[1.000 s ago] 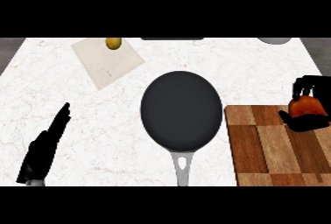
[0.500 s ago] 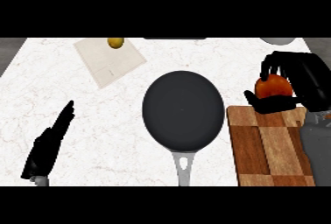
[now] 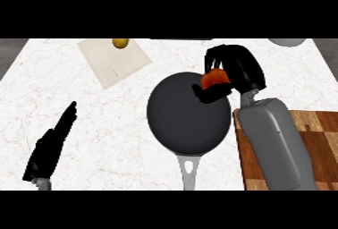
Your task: Pick the tomato from the cutting board and place it in the pan
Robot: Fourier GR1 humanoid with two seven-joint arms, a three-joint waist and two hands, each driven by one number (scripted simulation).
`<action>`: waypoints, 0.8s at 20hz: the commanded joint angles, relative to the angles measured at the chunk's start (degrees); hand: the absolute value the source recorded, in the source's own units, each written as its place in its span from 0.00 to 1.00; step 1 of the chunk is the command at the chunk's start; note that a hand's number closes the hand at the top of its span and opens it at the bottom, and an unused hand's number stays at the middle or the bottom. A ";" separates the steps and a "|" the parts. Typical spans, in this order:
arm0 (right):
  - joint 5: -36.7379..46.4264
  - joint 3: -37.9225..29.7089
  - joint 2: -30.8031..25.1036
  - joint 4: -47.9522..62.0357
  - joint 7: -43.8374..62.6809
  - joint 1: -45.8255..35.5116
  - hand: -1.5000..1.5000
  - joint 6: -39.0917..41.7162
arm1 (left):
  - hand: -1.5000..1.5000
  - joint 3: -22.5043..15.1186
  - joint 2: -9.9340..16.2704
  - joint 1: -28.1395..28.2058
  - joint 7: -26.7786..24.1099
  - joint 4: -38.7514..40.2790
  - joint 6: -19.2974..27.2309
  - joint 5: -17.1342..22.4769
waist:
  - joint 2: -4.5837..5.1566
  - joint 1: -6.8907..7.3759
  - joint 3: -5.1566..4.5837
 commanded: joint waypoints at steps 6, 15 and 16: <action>-1.42 8.50 4.42 27.58 2.18 -11.64 1.00 -11.21 | 0.50 -3.08 -2.69 -0.95 1.22 -1.01 1.33 -2.69 | 0.27 1.42 0.03; -21.39 7.06 4.48 42.04 0.75 -12.04 0.00 -8.78 | 0.50 -2.17 -1.55 -4.59 0.68 2.15 -0.80 -1.63 | 1.08 3.77 0.09; -23.68 5.96 4.48 43.20 1.06 -13.13 0.00 -7.51 | 0.50 -0.18 0.02 -3.93 -1.44 3.02 -1.99 -0.09 | 1.00 3.67 0.05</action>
